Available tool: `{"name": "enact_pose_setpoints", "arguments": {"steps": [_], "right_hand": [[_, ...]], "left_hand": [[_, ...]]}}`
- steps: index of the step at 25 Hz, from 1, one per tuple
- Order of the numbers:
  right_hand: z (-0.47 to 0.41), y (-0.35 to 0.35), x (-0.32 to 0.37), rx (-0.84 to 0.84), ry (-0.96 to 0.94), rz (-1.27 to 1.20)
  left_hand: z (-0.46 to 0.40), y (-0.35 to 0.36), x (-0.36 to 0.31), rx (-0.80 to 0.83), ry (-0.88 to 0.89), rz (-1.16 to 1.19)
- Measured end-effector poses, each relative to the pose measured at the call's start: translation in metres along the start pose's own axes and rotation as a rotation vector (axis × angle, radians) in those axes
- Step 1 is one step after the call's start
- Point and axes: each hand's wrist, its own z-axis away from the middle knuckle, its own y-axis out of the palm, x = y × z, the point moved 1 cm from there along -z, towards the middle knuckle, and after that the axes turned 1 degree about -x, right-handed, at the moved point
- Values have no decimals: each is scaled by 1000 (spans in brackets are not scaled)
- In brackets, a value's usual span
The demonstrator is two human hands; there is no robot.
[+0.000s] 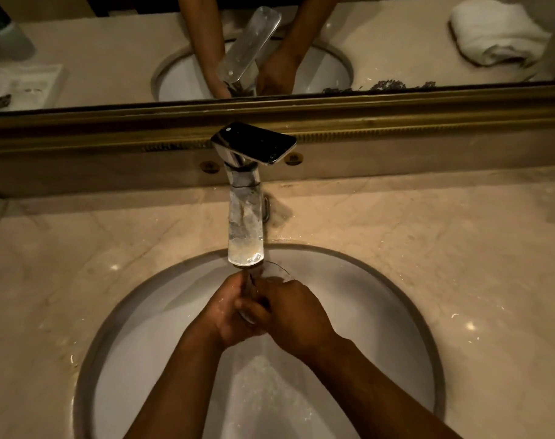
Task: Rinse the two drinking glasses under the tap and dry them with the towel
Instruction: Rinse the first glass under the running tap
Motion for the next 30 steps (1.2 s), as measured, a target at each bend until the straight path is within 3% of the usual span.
{"name": "enact_pose_setpoints", "arguments": {"steps": [3,5,11,14,16,18,21,23,26,28,30], "right_hand": [[0,2,0,-43,217,-313],[-1,9,5,-86,382,-577],[-8,-2,23,-96,646,-1181],[-4,5,25,-232,603,-1045],[0,7,20,-310,597,-1041],[1,7,11,-313,671,-1201],[1,13,8,-199,832,-1629],[0,21,8,-162,866,-1772],[-3,28,-1,-182,910,-1623],[-6,31,-6,-241,899,-1323],[-10,31,-4,-318,772,-1080]], "left_hand": [[3,4,10,-157,342,-222],[5,7,21,-227,565,-241],[12,0,29,-361,828,-291],[17,-1,22,-310,708,-228],[23,-2,11,-41,417,-100],[29,-3,4,142,283,-40],[19,2,6,93,307,5],[12,6,6,-43,332,39],[2,5,9,-262,425,32],[1,6,12,-342,449,1],[1,6,13,-390,421,41]]}}
